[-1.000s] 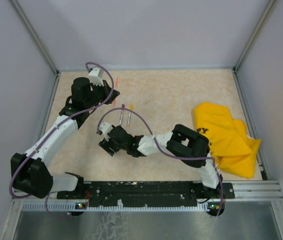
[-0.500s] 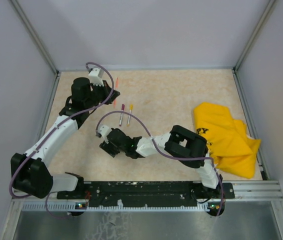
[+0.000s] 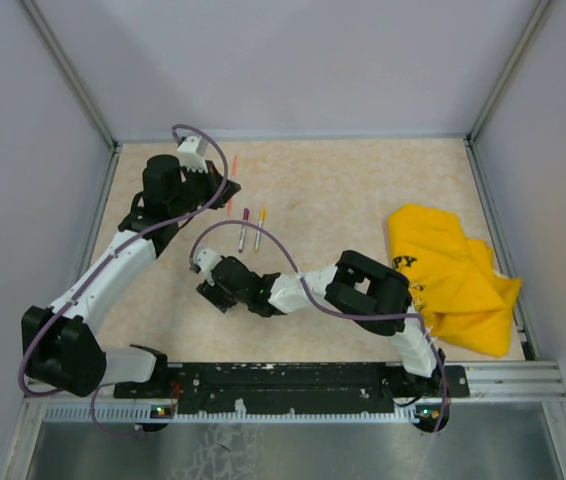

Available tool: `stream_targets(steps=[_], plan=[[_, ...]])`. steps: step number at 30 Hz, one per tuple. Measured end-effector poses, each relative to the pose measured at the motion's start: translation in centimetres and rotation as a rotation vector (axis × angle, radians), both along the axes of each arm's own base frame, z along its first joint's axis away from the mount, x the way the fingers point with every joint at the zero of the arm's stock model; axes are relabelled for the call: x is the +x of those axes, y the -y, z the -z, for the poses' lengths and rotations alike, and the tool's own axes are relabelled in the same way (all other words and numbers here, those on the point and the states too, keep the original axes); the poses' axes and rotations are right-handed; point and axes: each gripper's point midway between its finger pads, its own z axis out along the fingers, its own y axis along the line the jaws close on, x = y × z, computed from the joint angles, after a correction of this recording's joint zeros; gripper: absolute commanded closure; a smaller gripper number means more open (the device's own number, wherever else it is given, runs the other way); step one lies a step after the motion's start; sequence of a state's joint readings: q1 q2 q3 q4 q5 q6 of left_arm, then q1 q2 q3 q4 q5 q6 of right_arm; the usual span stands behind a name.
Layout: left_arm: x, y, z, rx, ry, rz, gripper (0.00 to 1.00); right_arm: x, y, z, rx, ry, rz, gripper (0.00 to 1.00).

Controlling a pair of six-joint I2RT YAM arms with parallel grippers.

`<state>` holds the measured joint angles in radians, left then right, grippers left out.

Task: Insert the pens into the pen caps
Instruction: Move the pen cap to the center of the board.

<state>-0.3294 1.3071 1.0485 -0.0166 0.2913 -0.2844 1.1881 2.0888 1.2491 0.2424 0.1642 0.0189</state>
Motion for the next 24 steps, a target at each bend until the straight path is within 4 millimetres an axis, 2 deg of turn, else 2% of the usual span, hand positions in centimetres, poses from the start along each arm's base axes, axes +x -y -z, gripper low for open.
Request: stream_targets(steps=[9, 18, 24], plan=[[0.0, 0.1, 0.0, -0.001, -0.001, 0.005, 1.00, 0.1, 0.1, 0.1, 0.000, -0.007, 0.024, 0.60], [-0.1, 0.1, 0.0, -0.002, -0.001, 0.007, 1.00, 0.4, 0.5, 0.0, -0.005, 0.001, 0.055, 0.62], [-0.1, 0.1, 0.0, -0.002, -0.001, 0.007, 1.00, 0.0, 2.5, 0.0, -0.033, 0.003, 0.076, 0.62]])
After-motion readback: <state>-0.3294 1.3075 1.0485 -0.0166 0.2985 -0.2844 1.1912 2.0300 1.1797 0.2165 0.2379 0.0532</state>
